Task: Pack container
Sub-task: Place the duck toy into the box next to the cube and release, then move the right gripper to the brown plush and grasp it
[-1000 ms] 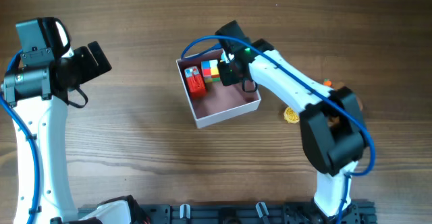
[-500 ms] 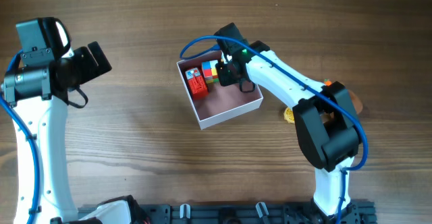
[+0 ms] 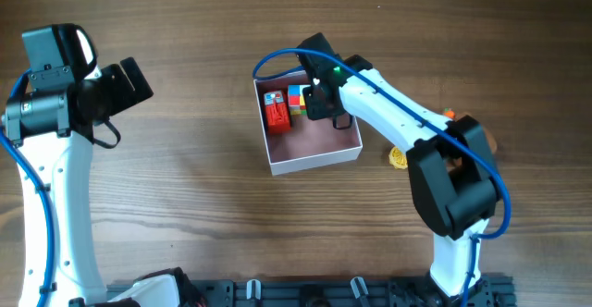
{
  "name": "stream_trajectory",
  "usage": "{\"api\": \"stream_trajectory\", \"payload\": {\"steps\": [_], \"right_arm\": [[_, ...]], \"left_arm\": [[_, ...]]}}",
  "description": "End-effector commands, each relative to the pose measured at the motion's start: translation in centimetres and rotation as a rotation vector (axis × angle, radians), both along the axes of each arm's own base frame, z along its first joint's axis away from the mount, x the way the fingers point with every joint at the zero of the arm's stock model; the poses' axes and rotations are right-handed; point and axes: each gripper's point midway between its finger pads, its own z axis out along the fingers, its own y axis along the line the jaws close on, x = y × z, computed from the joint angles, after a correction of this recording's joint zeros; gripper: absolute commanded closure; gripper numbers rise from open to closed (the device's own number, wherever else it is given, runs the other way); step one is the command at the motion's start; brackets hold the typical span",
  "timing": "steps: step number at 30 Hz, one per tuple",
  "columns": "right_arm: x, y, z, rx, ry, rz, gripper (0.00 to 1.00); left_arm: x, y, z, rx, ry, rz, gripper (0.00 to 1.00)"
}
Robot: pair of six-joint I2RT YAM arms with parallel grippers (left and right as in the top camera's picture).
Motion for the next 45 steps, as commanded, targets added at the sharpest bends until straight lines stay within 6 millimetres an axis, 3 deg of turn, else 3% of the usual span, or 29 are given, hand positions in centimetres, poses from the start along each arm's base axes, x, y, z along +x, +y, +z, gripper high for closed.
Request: {"api": "stream_trajectory", "payload": {"steps": [1, 17, 21, 23, 25, 26, 33, 36, 38, 40, 41, 43, 45], "right_arm": [[0.8, -0.6, 3.5, 0.003, -0.091, -0.036, 0.96], [-2.8, -2.5, 3.2, -0.071, 0.051, -0.031, 0.95], [-2.6, -2.4, 3.2, -0.073, 0.041, -0.001, 0.95], [-2.5, -2.4, 3.2, -0.082, 0.041, 0.026, 0.91], [-2.0, -2.0, 3.4, -0.073, 0.018, 0.047, 0.61], [-1.9, -2.0, 3.4, -0.070, 0.012, 0.046, 0.58], [-1.4, -1.7, 3.5, -0.058, -0.008, 0.045, 0.58], [-1.0, -1.4, 4.1, -0.048, -0.027, 0.045, 0.65], [-0.1, -1.2, 5.9, -0.036, -0.075, 0.039, 0.65], [0.7, -1.2, 9.3, -0.018, -0.150, 0.026, 0.65], [0.9, -1.5, 11.9, 0.008, -0.207, -0.008, 0.64], [0.7, -3.6, 16.1, 0.054, -0.291, -0.159, 0.60], [-0.6, -7.0, 18.9, 0.118, -0.295, -0.321, 0.46]], "left_arm": [[0.1, 0.2, -0.2, -0.004, 0.005, 0.014, 0.00], [0.1, 0.2, -0.2, -0.004, 0.004, 0.014, 0.00], [0.1, 0.2, -0.2, -0.004, 0.005, 0.014, 0.00], [0.1, 0.2, -0.2, -0.004, 0.005, 0.014, 0.00], [0.1, 0.2, -0.2, -0.004, 0.005, 0.014, 0.00], [0.1, 0.2, -0.2, -0.004, 0.005, 0.014, 0.00], [0.1, 0.2, -0.2, -0.004, 0.005, 0.014, 0.00], [0.1, 0.2, -0.2, -0.004, 0.005, 0.014, 0.00], [0.1, 0.2, -0.2, -0.004, 0.005, 0.014, 0.00], [0.1, 0.2, -0.2, -0.004, 0.005, 0.014, 0.00], [0.1, 0.2, -0.2, -0.004, 0.005, 0.014, 0.00], [0.0, 0.2, -0.2, -0.004, 0.006, 0.014, 0.00], [0.0, 0.2, -0.2, -0.004, 0.005, 0.014, 0.00]]}}
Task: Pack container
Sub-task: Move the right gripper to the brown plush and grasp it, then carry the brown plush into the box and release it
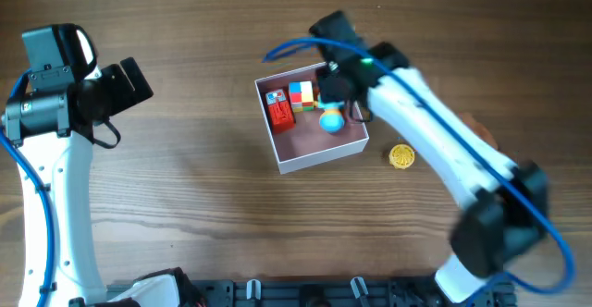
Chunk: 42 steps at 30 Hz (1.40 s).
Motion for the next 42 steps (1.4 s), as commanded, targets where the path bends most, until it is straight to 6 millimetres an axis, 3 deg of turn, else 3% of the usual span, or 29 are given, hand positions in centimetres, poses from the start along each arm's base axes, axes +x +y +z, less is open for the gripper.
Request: {"api": "stream_trajectory", "payload": {"steps": [1, 4, 5, 10, 11, 14, 20, 24, 26, 28, 34, 36, 37, 38, 40, 42], "right_arm": [[-1.0, -5.7, 6.6, 0.123, -0.089, -0.286, 0.36], [-4.9, -12.3, 6.1, 0.150, 0.073, -0.554, 0.07], [-5.6, -14.0, 5.8, 0.153, 0.112, -0.612, 0.02], [-5.8, -21.6, 4.8, 0.167, 0.172, -0.665, 0.00], [-5.6, -23.5, 4.5, 0.126, 0.174, -0.614, 0.00], [-6.1, -26.4, 3.1, 0.003, 0.224, -0.480, 0.00], [-8.2, -26.6, -1.8, -0.046, 0.386, -0.342, 0.00], [-8.8, -26.6, -6.2, -0.066, 0.424, -0.267, 0.00], [-8.0, -26.9, -9.1, -0.084, 0.422, -0.228, 0.00], [-6.6, -27.2, -10.6, -0.095, 0.406, -0.208, 0.00], [-6.4, -27.1, -14.4, -0.081, 0.477, -0.193, 0.00], [-6.5, -26.9, -15.0, -0.066, 0.495, -0.203, 0.12], [-6.5, -26.9, -15.1, -0.066, 0.496, -0.203, 0.27], [-6.5, -26.9, -15.0, -0.066, 0.493, -0.207, 0.35], [-6.5, -26.9, -15.0, -0.059, 0.492, -0.231, 0.59], [-6.5, -26.9, -15.0, -0.052, 0.493, -0.259, 0.94]], "left_arm": [[0.1, 0.2, -0.2, -0.004, 0.005, 0.014, 0.00], [0.0, 0.2, -0.2, -0.005, 0.009, 0.014, 0.00], [0.0, 0.2, -0.2, -0.005, 0.009, 0.014, 0.00], [0.0, 0.2, -0.2, -0.006, 0.009, 0.014, 0.00], [-0.1, 0.2, -0.2, -0.006, 0.011, 0.014, 0.00], [-0.1, 0.2, -0.3, -0.006, 0.011, 0.014, 0.00], [-0.2, 0.2, -0.3, -0.007, 0.016, 0.014, 0.00], [-0.2, 0.2, -0.3, -0.007, 0.016, 0.014, 0.00], [-0.3, 0.1, -0.4, -0.009, 0.023, 0.014, 0.00], [-0.4, 0.1, -0.5, -0.010, 0.027, 0.014, 0.00], [-0.4, 0.1, -0.5, -0.009, 0.027, 0.014, 0.00], [-0.4, 0.1, -0.5, -0.009, 0.027, 0.014, 0.00], [-0.4, 0.1, -0.5, -0.009, 0.027, 0.014, 0.00], [-0.4, 0.1, -0.5, -0.009, 0.027, 0.014, 0.00], [-0.4, 0.1, -0.5, -0.009, 0.027, 0.014, 0.00], [-0.4, 0.1, -0.5, -0.009, 0.027, 0.014, 0.00]]}}
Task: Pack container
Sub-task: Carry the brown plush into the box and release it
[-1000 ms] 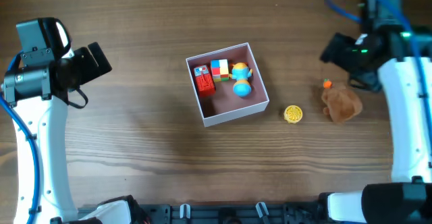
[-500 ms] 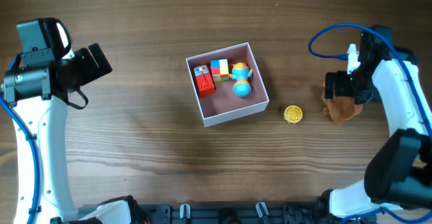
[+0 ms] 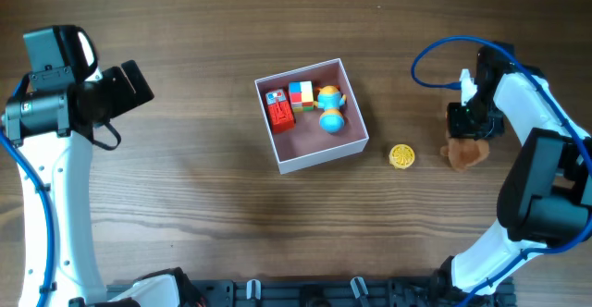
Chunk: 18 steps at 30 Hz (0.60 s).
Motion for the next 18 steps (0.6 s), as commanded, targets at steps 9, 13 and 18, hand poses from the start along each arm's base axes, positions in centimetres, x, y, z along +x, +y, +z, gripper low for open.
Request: {"api": "stream_trajectory", "payload": {"steps": [9, 13, 18], "right_arm": [[3.3, 1.6, 7.7, 0.041, -0.227, -0.043, 0.96], [4.9, 8.2, 16.9, 0.117, -0.486, 0.240, 0.96], [1.8, 20.8, 22.3, 0.100, -0.635, 0.882, 0.96]], "left_arm": [[0.1, 0.2, -0.1, -0.004, 0.004, 0.014, 0.00], [0.1, 0.2, -0.1, -0.004, 0.004, 0.014, 0.00], [0.0, 0.2, -0.2, -0.004, 0.005, 0.014, 0.00]]}}
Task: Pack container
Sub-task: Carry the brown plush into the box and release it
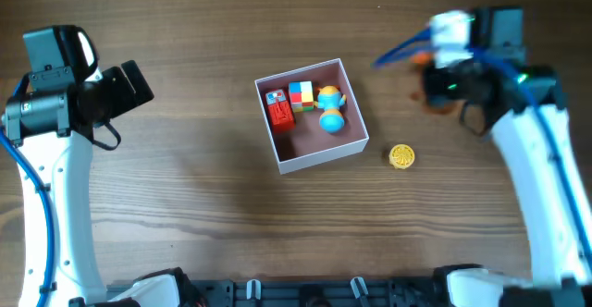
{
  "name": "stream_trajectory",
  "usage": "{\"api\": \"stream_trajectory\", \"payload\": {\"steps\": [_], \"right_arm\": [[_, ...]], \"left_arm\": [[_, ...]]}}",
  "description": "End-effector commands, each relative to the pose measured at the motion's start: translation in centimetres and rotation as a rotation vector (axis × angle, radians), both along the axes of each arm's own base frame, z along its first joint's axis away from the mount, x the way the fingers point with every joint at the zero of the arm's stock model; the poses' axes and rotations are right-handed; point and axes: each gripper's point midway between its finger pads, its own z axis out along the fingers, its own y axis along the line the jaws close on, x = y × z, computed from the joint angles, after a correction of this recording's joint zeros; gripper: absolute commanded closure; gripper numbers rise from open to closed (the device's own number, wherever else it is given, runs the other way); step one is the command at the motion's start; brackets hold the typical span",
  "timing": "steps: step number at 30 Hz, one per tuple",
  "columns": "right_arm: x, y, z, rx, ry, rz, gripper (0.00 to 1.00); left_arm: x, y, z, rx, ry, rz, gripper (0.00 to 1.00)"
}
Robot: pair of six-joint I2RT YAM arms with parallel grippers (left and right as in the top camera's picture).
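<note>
The white box stands at the table's middle. Inside it lie a red block, a multicoloured cube and a blue and orange toy. A yellow round piece lies on the table to the right of the box. My right gripper is blurred by motion at the upper right, above the table. A brown-orange thing smears at its tip, seemingly held. My left gripper hangs far to the left, with nothing near it.
Bare wooden table lies all around the box. A black rail runs along the front edge. The right arm's blue cable loops out toward the box.
My right gripper was down over the brown thing on the table at the right. It is now higher and further back-left, and the brown thing has left its spot and shows at the gripper.
The right gripper was first inside the box beside the red block and cube. Then the blue and orange toy lay in the box with the gripper at the box's back edge. After that the gripper stood over the brown thing at the far right, and now carries it.
</note>
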Motion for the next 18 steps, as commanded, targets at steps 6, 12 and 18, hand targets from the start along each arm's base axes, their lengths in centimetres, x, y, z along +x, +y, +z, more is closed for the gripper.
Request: {"api": "stream_trajectory", "payload": {"steps": [6, 12, 18], "right_arm": [[-5.7, 16.6, -1.5, -0.233, -0.098, 0.901, 0.96], [-5.7, 19.1, -10.3, -0.230, 0.130, 1.009, 0.95], [-6.3, 19.7, -15.3, -0.226, 0.267, 1.036, 0.95]], "left_arm": [[-0.3, 0.1, -0.3, -0.008, 0.018, 0.014, 0.00], [-0.2, 0.1, -0.3, -0.007, 0.018, 0.014, 0.00], [-0.3, 0.1, -0.3, -0.008, 0.018, 0.014, 0.00]]}}
